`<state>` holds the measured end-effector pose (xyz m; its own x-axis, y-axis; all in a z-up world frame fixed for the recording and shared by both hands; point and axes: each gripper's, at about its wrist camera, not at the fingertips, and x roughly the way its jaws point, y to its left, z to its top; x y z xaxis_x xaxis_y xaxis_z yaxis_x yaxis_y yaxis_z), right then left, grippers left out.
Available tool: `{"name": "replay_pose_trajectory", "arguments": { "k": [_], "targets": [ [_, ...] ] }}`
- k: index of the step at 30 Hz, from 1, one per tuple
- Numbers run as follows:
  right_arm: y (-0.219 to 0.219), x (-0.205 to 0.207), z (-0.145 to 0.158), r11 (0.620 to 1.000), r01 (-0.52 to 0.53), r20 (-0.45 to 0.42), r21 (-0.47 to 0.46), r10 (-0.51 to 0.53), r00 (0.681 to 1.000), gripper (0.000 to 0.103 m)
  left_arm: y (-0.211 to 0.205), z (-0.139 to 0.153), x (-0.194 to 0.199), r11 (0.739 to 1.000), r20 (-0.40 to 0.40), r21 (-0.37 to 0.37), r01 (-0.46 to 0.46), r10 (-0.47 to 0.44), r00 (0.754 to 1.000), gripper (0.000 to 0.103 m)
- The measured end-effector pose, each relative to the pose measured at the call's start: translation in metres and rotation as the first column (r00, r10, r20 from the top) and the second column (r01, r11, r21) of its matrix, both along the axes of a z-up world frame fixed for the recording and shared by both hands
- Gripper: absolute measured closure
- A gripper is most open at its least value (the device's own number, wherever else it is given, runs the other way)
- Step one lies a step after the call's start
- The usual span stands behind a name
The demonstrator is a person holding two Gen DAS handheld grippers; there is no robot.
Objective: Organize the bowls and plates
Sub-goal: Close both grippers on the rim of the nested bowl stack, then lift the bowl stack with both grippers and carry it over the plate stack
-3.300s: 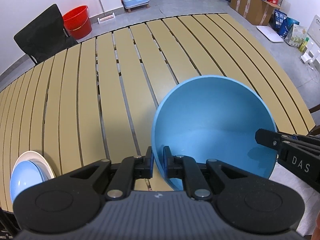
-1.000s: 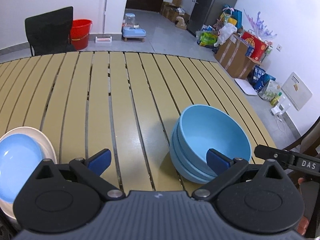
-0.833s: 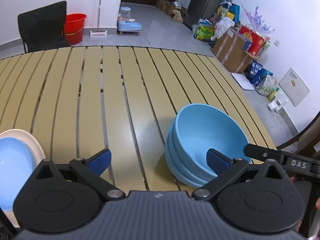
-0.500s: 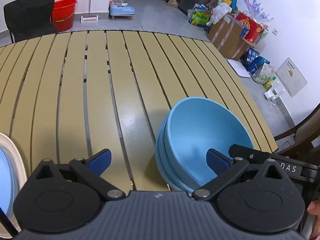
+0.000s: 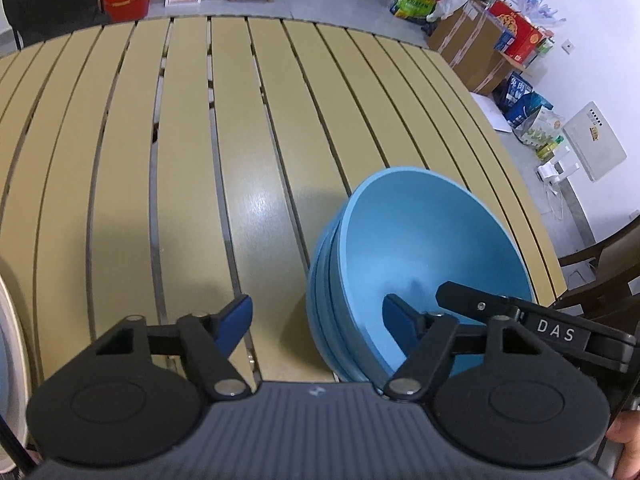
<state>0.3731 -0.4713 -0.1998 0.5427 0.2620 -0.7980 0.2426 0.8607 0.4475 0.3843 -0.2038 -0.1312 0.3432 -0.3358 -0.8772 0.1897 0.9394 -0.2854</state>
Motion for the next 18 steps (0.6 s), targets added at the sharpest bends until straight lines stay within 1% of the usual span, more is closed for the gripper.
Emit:
{"name": "replay_pose_trajectory", "arguments": {
  "k": [2, 4, 7, 8, 9, 10, 12, 13, 14, 18],
  "targets": [
    [0.000, 0.001, -0.003, 1.000, 0.002, -0.009, 0.013, -0.002, 1.000, 0.049, -0.001, -0.003, 0.002, 1.000, -0.011, 0.002, -0.005, 0.005, 1.000, 0.030],
    [0.001, 0.003, -0.006, 1.000, 0.002, -0.017, 0.025, -0.002, 1.000, 0.050, -0.003, -0.005, 0.003, 1.000, -0.021, 0.009, -0.007, 0.007, 1.000, 0.031],
    [0.001, 0.005, -0.010, 0.999, 0.006, -0.028, 0.045, -0.005, 1.000, 0.054, -0.003, -0.009, 0.007, 1.000, -0.046, -0.002, -0.012, 0.012, 0.999, 0.037],
    [0.002, 0.006, -0.011, 0.999, 0.007, -0.030, 0.049, -0.005, 1.000, 0.058, -0.004, -0.011, 0.007, 1.000, -0.053, -0.004, -0.014, 0.013, 0.998, 0.043],
    [0.002, 0.006, -0.012, 0.999, 0.006, -0.030, 0.052, -0.005, 1.000, 0.059, -0.004, -0.012, 0.007, 1.000, -0.060, -0.005, -0.014, 0.013, 0.998, 0.047],
    [0.003, 0.006, -0.013, 0.998, 0.004, -0.031, 0.058, -0.002, 1.000, 0.059, -0.004, -0.014, 0.008, 1.000, -0.068, -0.013, -0.013, 0.012, 0.998, 0.049],
    [0.004, 0.008, -0.015, 0.998, 0.002, -0.033, 0.065, 0.000, 0.999, 0.060, -0.003, -0.017, 0.009, 0.999, -0.078, -0.030, -0.012, 0.010, 0.997, 0.061],
    [0.005, 0.009, -0.017, 0.997, 0.001, -0.036, 0.071, 0.002, 0.999, 0.061, -0.003, -0.019, 0.009, 0.999, -0.079, -0.039, -0.008, 0.005, 0.997, 0.064],
    [0.005, 0.009, -0.019, 0.997, 0.003, -0.035, 0.079, -0.001, 0.999, 0.062, -0.003, -0.019, 0.008, 0.999, -0.079, -0.044, -0.005, 0.002, 0.997, 0.069],
    [0.005, 0.008, -0.019, 0.996, 0.012, -0.030, 0.088, -0.010, 1.000, 0.063, -0.002, -0.019, 0.007, 0.999, -0.072, -0.047, -0.006, 0.003, 0.997, 0.071]
  ]
}}
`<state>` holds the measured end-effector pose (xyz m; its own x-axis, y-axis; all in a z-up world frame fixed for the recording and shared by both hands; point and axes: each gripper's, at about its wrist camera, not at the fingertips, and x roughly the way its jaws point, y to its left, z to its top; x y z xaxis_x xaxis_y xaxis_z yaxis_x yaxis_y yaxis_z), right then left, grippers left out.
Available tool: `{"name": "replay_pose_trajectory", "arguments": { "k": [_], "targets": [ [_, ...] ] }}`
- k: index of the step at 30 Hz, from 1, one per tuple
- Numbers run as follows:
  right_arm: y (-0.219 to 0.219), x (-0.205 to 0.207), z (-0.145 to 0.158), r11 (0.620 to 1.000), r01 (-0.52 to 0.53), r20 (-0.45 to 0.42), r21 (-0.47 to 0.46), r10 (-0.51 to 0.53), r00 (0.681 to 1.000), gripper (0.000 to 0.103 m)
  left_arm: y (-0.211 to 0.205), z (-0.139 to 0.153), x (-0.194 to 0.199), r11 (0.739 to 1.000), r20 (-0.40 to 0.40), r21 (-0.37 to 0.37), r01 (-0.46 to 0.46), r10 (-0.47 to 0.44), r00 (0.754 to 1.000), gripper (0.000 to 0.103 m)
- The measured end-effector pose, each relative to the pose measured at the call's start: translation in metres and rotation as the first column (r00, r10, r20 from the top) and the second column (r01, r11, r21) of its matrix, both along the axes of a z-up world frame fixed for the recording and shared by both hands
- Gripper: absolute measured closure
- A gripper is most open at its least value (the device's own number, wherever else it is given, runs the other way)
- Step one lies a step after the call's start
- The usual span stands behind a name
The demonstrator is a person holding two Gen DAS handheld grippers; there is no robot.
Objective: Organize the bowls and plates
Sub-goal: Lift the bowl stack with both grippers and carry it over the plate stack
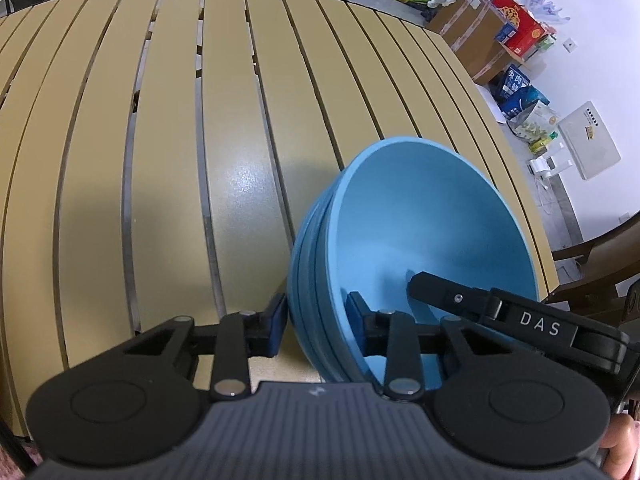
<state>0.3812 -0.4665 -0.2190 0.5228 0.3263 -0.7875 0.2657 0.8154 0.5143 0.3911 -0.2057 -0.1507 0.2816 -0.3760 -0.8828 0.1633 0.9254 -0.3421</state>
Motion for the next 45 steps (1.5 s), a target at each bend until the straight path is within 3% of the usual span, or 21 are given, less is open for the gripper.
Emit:
{"name": "replay_pose_trajectory", "arguments": {
  "k": [15, 45],
  "targets": [
    [0.002, -0.008, 0.001, 1.000, 0.008, -0.005, 0.016, -0.008, 1.000, 0.063, -0.003, 0.009, -0.007, 1.000, 0.005, 0.015, -0.005, 0.005, 1.000, 0.071],
    [0.045, -0.067, 0.058, 0.999, -0.048, 0.085, 0.014, 0.046, 0.995, 0.064, 0.042, 0.054, -0.063, 0.997, 0.097, 0.000, -0.071, 0.071, 0.993, 0.071]
  ]
}}
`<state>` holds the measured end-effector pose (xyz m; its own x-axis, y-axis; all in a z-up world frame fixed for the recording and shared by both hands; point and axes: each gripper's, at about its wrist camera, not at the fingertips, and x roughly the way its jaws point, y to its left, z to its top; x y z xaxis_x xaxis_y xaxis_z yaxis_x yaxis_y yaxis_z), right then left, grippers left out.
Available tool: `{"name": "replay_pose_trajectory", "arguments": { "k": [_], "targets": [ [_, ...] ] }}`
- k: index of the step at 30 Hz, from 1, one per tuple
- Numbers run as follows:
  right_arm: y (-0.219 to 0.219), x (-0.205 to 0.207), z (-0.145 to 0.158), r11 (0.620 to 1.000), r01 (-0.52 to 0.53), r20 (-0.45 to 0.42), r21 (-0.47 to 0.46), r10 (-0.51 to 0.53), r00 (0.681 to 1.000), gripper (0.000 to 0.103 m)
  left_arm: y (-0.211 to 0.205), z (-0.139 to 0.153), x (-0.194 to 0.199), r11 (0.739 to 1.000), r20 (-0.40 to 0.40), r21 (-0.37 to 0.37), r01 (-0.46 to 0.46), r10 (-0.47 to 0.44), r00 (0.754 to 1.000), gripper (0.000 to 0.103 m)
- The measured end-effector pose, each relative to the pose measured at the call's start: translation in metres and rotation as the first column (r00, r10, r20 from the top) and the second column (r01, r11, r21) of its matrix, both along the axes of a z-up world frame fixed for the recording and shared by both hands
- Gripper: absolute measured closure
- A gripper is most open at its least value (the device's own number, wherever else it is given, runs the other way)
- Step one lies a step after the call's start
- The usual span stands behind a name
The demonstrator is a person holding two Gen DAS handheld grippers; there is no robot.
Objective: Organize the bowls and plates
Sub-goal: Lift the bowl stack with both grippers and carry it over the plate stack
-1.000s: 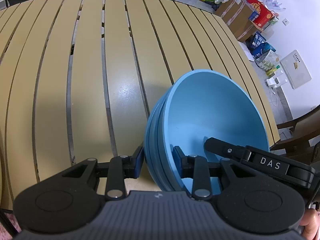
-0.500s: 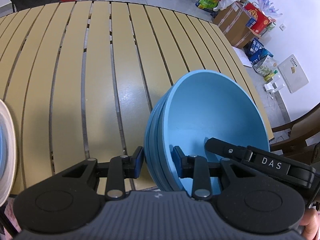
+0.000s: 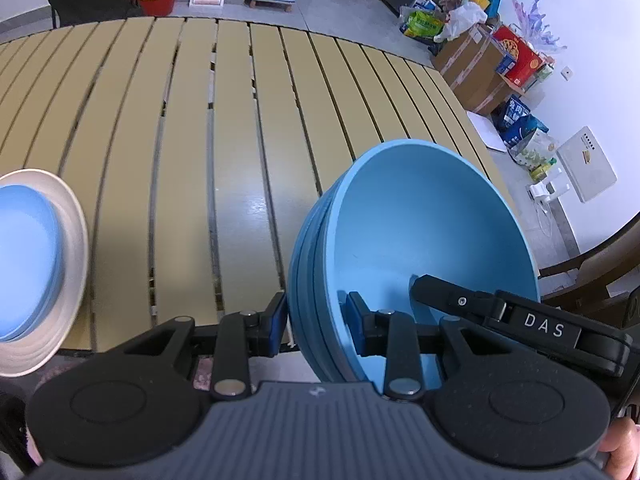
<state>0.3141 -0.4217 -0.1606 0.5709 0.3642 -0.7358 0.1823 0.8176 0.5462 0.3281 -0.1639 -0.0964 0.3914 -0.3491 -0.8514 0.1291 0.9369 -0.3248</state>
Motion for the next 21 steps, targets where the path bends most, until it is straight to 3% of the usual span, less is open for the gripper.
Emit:
{"name": "replay_pose_trajectory", "arguments": {
  "k": [21],
  "targets": [
    [0.066, -0.021, 0.031, 0.997, -0.073, 0.033, -0.036, 0.074, 0.997, 0.066, 0.069, 0.019, -0.030, 0.995, 0.025, -0.032, -0.093, 0.094, 0.995, 0.071]
  ]
}}
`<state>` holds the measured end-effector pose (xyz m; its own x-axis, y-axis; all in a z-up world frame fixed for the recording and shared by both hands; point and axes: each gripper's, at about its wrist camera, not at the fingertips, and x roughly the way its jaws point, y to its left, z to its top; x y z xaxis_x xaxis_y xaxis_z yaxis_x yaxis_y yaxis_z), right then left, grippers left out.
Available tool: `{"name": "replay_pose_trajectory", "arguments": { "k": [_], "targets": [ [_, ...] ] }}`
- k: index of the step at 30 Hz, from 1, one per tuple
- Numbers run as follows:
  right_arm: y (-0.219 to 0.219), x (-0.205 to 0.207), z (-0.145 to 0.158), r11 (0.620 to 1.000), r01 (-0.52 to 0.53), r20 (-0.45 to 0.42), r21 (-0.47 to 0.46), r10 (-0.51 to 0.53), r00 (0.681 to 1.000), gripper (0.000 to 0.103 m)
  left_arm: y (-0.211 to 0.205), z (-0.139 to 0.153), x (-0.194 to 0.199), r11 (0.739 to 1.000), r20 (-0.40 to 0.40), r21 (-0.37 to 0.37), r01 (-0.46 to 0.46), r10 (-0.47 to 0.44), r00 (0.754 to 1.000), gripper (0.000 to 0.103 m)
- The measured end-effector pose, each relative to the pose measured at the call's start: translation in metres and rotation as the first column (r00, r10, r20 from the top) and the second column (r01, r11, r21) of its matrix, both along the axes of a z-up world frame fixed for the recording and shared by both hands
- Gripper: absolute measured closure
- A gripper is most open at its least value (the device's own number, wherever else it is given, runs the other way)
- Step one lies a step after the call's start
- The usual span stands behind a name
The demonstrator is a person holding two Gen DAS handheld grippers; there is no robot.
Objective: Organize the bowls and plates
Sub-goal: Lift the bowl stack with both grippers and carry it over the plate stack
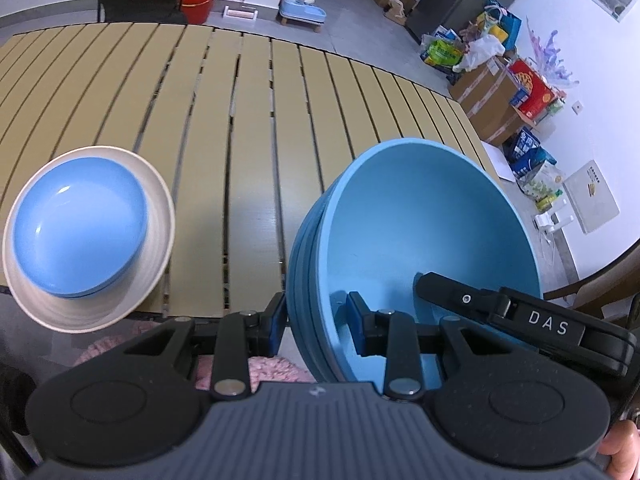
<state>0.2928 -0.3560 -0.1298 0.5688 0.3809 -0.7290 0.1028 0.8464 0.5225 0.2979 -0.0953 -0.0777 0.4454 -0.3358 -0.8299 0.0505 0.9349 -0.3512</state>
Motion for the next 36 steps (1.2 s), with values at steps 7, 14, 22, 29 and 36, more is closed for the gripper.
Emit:
{"name": "replay_pose_trajectory", "arguments": {
  "k": [7, 14, 22, 29, 36],
  "targets": [
    [0.035, 0.002, 0.008, 0.999, -0.039, 0.002, -0.023, 0.039, 0.999, 0.066, 0.033, 0.002, -0.008, 0.999, 0.006, -0.021, -0.048, 0.048, 0.999, 0.071],
    [0.070, 0.009, 0.014, 0.996, -0.085, 0.006, -0.028, 0.086, 0.996, 0.066, 0.069, 0.006, -0.016, 0.995, 0.021, -0.029, -0.099, 0.100, 0.995, 0.071],
    [0.110, 0.018, 0.021, 0.989, -0.138, 0.018, -0.048, 0.139, 0.990, 0.066, 0.109, 0.008, -0.019, 0.986, 0.034, -0.052, -0.160, 0.162, 0.986, 0.071],
    [0.145, 0.032, 0.024, 0.979, -0.191, 0.014, -0.068, 0.192, 0.981, 0.067, 0.141, 0.007, -0.017, 0.973, 0.027, -0.067, -0.219, 0.221, 0.975, 0.071],
    [0.181, 0.053, 0.019, 0.967, -0.246, 0.004, -0.068, 0.247, 0.969, 0.067, 0.173, 0.005, -0.011, 0.956, 0.020, -0.057, -0.288, 0.290, 0.957, 0.071]
  ]
}}
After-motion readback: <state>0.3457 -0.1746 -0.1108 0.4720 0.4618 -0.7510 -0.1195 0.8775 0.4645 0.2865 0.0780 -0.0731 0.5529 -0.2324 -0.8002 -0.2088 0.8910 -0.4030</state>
